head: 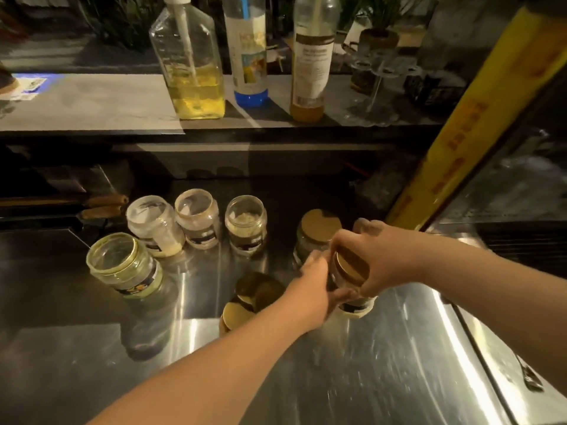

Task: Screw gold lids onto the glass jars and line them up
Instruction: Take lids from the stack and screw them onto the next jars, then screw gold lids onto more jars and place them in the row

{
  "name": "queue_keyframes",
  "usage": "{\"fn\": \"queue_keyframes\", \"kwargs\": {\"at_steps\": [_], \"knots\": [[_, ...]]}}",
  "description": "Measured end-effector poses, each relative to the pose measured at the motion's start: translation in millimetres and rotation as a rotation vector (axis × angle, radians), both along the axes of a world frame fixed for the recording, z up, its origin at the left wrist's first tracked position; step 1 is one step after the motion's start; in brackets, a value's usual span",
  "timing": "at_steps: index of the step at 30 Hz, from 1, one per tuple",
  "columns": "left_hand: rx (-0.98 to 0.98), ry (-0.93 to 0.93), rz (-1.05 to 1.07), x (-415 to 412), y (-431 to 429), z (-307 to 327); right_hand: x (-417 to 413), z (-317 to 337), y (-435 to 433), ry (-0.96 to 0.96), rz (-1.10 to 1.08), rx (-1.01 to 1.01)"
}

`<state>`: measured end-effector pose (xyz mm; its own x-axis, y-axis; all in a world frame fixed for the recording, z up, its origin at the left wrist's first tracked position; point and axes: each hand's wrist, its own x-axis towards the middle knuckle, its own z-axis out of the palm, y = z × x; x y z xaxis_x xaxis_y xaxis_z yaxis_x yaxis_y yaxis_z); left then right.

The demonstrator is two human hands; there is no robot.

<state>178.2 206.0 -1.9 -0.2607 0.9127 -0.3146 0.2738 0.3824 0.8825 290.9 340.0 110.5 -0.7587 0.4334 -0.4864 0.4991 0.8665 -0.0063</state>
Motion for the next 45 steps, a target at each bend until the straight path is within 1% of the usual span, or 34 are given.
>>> {"fn": "queue_keyframes", "kwargs": {"at_steps": [1, 2, 3, 4, 5, 7, 10, 12, 15, 21, 24, 27, 29, 32, 33, 36, 39, 42, 45], "knots": [[0.031, 0.085, -0.007, 5, 3, -2, 4, -3, 3, 0.002, -0.008, 0.017], [-0.014, 0.117, 0.028, 6, 11, -3, 9, -6, 6, 0.004, -0.021, 0.032], [-0.017, 0.139, 0.008, 7, 17, -7, 13, -10, 9, 0.006, -0.04, 0.04], [-0.015, 0.216, -0.084, 5, 16, -8, 16, -13, 12, 0.012, -0.061, 0.044], [-0.067, 0.199, -0.055, 0, 16, -9, 19, -16, 17, 0.025, -0.073, 0.047], [-0.16, 0.368, -0.028, -15, 15, -12, 21, -24, 30, 0.047, -0.08, 0.058], [-0.314, 0.558, 0.038, -44, 0, -22, 16, -40, 46, -0.019, -0.097, 0.103], [-0.404, 0.613, 0.005, -57, -12, -33, 11, -48, 56, -0.068, -0.121, 0.138], [-0.481, 0.626, 0.013, -69, -27, -48, 1, -55, 68, -0.073, -0.156, 0.136], [-0.492, 0.606, 0.009, -76, -45, -57, -18, -64, 81, -0.077, -0.126, 0.163], [-0.49, 0.627, -0.001, -75, -53, -60, -21, -66, 85, -0.068, -0.089, 0.216], [-0.482, 0.636, -0.013, -77, -57, -64, -23, -67, 85, -0.107, -0.061, 0.277], [-0.467, 0.638, -0.019, -79, -58, -63, -25, -65, 83, -0.148, -0.08, 0.257], [-0.457, 0.638, 0.008, -88, -58, -61, -37, -46, 77, -0.193, -0.168, 0.176], [-0.451, 0.618, 0.035, -92, -58, -59, -44, -36, 75, -0.15, -0.182, 0.157], [-0.416, 0.527, 0.166, -109, -62, -54, -76, 1, 54, 0.132, -0.144, 0.126], [-0.36, 0.398, 0.322, -129, -71, -48, -117, 9, 20, 0.326, -0.069, 0.062], [-0.27, 0.282, 0.419, -145, -85, -43, -158, -15, -9, 0.368, -0.099, -0.122], [-0.191, 0.18, 0.503, -155, -105, -40, -194, -47, -24, 0.389, -0.253, -0.203]]}}
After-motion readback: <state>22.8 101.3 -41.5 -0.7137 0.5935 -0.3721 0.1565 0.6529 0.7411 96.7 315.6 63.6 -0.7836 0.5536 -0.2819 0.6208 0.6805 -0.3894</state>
